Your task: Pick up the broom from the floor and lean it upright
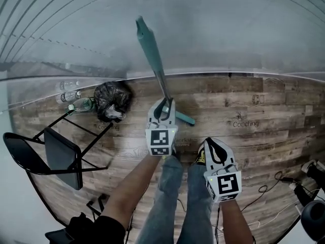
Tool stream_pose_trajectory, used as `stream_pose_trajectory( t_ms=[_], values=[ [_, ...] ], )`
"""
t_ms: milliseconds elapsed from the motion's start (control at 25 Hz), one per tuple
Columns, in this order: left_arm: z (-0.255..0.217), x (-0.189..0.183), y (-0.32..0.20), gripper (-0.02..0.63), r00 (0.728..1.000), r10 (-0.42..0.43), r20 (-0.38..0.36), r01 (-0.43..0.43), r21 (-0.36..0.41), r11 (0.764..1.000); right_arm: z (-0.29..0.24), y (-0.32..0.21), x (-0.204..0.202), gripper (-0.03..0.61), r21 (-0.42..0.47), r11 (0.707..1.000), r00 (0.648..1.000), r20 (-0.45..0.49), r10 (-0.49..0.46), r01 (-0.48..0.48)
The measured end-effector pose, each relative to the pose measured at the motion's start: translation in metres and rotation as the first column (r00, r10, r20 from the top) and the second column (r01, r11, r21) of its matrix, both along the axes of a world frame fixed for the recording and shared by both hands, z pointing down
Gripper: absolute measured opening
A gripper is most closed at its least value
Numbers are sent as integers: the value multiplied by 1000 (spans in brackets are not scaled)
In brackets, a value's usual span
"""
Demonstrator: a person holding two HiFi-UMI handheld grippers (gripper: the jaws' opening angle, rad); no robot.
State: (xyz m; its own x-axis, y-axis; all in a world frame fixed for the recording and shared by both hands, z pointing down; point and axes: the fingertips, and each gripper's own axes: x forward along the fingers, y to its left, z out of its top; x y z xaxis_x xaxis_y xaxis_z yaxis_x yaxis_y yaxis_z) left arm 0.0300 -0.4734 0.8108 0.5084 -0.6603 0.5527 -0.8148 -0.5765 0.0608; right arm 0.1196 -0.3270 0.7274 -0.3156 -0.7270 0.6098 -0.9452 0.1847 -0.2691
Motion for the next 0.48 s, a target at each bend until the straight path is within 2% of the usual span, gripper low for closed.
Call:
stream_pose_trajectory(
  t_ms=[280, 480],
  values=[
    [4, 4, -10, 84, 997, -74, -23, 75, 41, 996, 15, 2, -3, 18, -12, 1000, 1000, 7, -23, 23],
    [7, 6, -12, 84, 998, -65, -19, 66, 47, 997, 21, 5, -4, 18, -25, 999, 1000, 14, -21, 22]
  ],
)
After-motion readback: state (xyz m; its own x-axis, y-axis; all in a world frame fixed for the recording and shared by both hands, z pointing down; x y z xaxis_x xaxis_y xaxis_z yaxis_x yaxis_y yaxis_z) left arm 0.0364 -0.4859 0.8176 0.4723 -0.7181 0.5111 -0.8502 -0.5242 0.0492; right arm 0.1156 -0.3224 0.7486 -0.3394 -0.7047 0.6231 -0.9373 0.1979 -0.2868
